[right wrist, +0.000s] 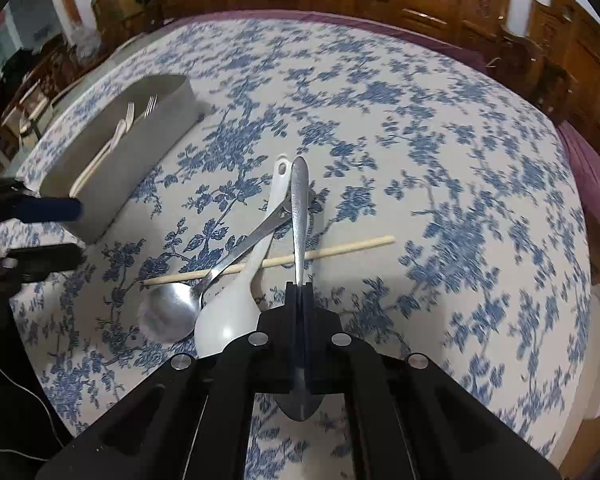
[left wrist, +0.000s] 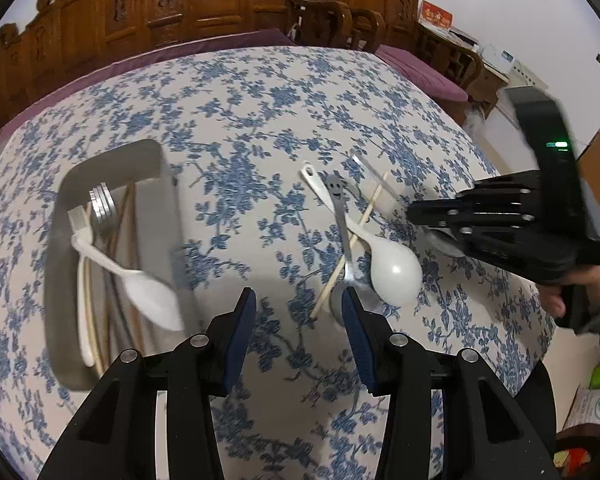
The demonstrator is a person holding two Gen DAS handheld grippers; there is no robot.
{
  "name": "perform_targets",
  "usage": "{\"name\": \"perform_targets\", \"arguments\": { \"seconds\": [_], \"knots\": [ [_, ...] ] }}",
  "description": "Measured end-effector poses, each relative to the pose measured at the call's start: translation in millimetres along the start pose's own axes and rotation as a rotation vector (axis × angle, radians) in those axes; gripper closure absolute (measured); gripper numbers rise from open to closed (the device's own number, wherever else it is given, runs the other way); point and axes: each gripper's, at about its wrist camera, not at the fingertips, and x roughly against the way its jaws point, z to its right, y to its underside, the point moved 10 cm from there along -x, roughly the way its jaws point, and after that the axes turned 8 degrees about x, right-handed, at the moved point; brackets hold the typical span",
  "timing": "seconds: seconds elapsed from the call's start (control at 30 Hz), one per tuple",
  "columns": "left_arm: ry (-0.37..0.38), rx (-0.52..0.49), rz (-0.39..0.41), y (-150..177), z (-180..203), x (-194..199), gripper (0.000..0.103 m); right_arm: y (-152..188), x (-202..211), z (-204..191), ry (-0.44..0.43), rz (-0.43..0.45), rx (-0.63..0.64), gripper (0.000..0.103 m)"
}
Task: Organize utensils
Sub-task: 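Grasp a metal spoon by its handle with the right tool, then grasp the smiley-face metal spoon by its handle with the left tool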
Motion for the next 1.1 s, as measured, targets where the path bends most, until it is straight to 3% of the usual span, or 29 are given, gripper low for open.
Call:
{"name": "perform_targets", "arguments": {
  "seconds": [0.23,0.47,0.57,0.97,1.1],
  "knots": [
    [0.023,-0.024,-0.025,-9.4,21.4,-30.6,0.061,26.1,25.6,7.1,0.016,0.045,-0.077,0.100],
    [0.045,-0.004,-0.060,-21.7,33.1,-63.3,0.070,54.3,34.7,8.1,0.007,0.057,-0.136,0.099],
    [0.034,-0.001,-0.067,-26.8,32.9,-73.7,0.078,60.9,35.5,8.0,0.000,0.058,-0.154,0.099],
    [0.010,0.020,-0.087,-37.9,27.8,-98.6,0.082,68.3,37.6,5.8,-0.015,0.072,-0.175,0.099],
    [-0.031,-0.025,-0.094,-35.4,29.0,-99.1,0.083,68.4,38.0,2.8,-0.016,0.072,-0.170,0.099]
  ]
}}
